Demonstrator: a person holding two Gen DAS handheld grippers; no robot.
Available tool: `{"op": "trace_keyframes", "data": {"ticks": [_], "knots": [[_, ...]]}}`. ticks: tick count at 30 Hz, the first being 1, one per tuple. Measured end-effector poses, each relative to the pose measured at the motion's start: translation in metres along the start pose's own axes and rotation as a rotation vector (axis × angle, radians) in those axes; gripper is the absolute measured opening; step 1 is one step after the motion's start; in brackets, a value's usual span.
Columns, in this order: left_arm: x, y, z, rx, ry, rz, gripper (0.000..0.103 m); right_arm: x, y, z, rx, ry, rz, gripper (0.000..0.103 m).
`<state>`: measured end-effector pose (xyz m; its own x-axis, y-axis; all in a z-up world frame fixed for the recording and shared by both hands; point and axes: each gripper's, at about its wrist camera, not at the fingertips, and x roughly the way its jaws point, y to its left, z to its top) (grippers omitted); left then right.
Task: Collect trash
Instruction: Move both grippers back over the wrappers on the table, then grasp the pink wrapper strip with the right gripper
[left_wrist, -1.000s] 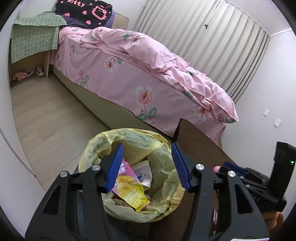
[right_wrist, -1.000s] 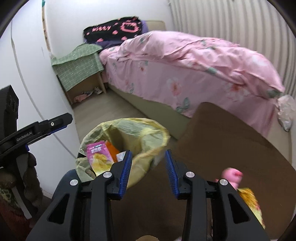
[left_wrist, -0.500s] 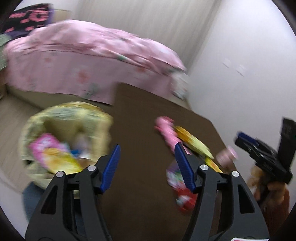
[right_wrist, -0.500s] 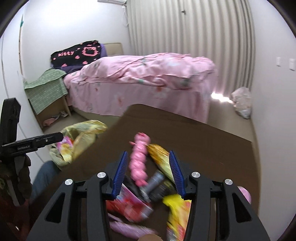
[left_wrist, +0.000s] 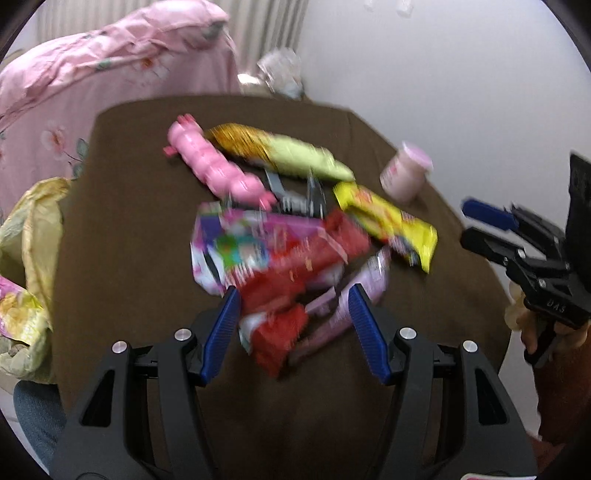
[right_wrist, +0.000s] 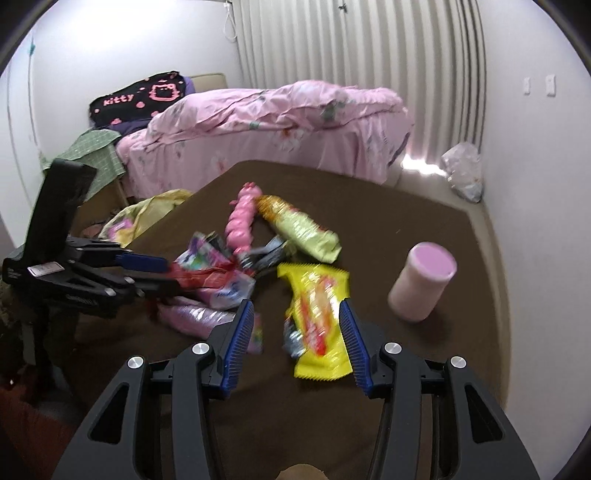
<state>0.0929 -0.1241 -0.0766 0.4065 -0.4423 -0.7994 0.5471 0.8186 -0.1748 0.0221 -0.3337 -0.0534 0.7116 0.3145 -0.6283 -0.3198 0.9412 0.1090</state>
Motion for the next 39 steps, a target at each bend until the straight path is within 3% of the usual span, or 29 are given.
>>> {"op": "trace_keyframes", "data": {"ticks": [3,6,10,14,16,17,25,28,31,34,39], "knots": [[-0.010,-0.001,-0.008,-0.005,0.006,0.002,0.058,0.012,0.016,-0.005,-0.058,0.038,0.047,0.045],[-0.030,0.019,-0.013,-0.083,-0.030,0.033,0.058,0.024,0.039,-0.003,-0.148,0.038,0.066,0.045],[-0.049,0.046,-0.018,-0.180,-0.070,0.076,0.058,0.049,0.052,0.007,-0.183,0.050,0.161,0.045],[-0.056,0.058,-0.022,-0.219,-0.087,0.086,0.058,0.079,0.041,0.008,-0.082,0.148,0.177,0.045],[-0.058,0.058,-0.024,-0.214,-0.096,0.075,0.058,0.082,0.035,0.000,-0.005,0.210,0.238,0.049],[-0.057,0.057,-0.024,-0.211,-0.098,0.071,0.058,0.080,0.035,-0.004,0.006,0.218,0.249,0.054],[-0.036,0.042,-0.023,-0.185,-0.066,0.018,0.058,0.039,0.060,-0.046,-0.065,0.215,0.224,0.055],[-0.032,0.032,-0.021,-0.152,-0.060,0.008,0.058,0.036,0.050,-0.051,0.029,0.187,0.253,0.057],[-0.036,0.030,-0.021,-0.142,-0.076,0.017,0.058,0.037,0.042,-0.046,0.087,0.244,0.278,0.057],[-0.042,0.037,-0.022,-0.168,-0.097,0.035,0.058,0.037,0.047,-0.038,0.063,0.289,0.232,0.057],[-0.047,0.057,-0.027,-0.257,-0.113,0.035,0.058,0.027,0.066,-0.017,-0.015,0.130,0.060,0.057]]}}
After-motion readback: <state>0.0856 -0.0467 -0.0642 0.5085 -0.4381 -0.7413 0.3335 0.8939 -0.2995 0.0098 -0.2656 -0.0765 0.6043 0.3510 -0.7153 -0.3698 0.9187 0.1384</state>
